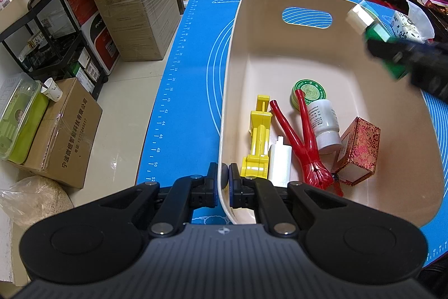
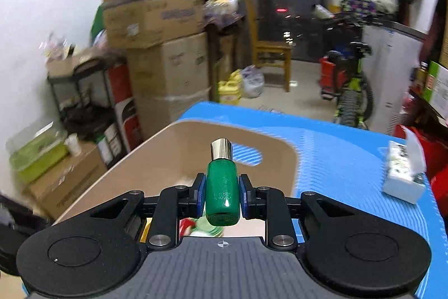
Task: Organize rigid objects
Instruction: 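Carry the green bottle into the bin with the right tool and release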
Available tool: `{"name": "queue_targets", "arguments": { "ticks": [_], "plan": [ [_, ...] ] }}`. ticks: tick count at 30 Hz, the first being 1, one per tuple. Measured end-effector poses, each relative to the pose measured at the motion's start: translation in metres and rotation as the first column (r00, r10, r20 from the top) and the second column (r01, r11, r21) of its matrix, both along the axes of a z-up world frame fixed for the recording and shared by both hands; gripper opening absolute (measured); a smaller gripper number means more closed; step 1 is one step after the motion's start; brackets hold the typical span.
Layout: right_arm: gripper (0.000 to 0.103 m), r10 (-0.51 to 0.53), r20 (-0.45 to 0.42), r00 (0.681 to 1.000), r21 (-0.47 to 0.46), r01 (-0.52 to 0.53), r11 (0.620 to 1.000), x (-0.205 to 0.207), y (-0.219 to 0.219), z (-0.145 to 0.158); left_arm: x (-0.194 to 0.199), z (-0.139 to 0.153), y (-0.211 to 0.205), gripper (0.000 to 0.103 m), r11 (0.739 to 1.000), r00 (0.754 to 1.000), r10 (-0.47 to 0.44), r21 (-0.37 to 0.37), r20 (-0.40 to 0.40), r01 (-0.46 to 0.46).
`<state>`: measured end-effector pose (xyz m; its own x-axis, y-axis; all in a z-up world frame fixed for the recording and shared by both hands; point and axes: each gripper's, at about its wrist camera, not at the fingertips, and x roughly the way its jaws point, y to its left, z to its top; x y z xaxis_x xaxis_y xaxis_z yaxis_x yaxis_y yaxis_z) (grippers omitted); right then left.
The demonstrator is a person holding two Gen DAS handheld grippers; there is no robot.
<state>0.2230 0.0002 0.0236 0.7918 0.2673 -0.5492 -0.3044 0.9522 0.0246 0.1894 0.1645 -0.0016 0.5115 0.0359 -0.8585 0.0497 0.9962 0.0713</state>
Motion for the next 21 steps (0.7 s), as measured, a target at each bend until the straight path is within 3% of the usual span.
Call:
{"name": "queue_targets", "arguments": {
  "ticks": [7,11,16,21],
  "plan": [
    [0.033,0.048,-0.131,0.99,-0.079,-0.059,0.995,0.0,0.032,-0.029,0.0,0.0,0.0,0.009,1.0,1.0,0.0,0.0,0.0,0.0],
    [0.034,0.075,-0.247,0.966,-0.096,-0.102,0.99,0.007,0.04,-0.045,0.0,0.001,0.0,0.009,1.0,1.0,0.0,0.002,0.001,0.0],
    [0.033,0.072,-0.29,0.954,-0.116,-0.11,0.987,0.011,0.043,-0.047,0.002,0.001,0.0,0.009,1.0,1.0,-0.001,0.003,0.002,0.001],
    [0.056,0.094,-0.256,0.962,-0.071,-0.115,0.991,0.008,0.03,-0.036,0.002,0.002,-0.003,0.009,1.0,1.0,-0.001,0.005,0.002,0.001]
  ]
}}
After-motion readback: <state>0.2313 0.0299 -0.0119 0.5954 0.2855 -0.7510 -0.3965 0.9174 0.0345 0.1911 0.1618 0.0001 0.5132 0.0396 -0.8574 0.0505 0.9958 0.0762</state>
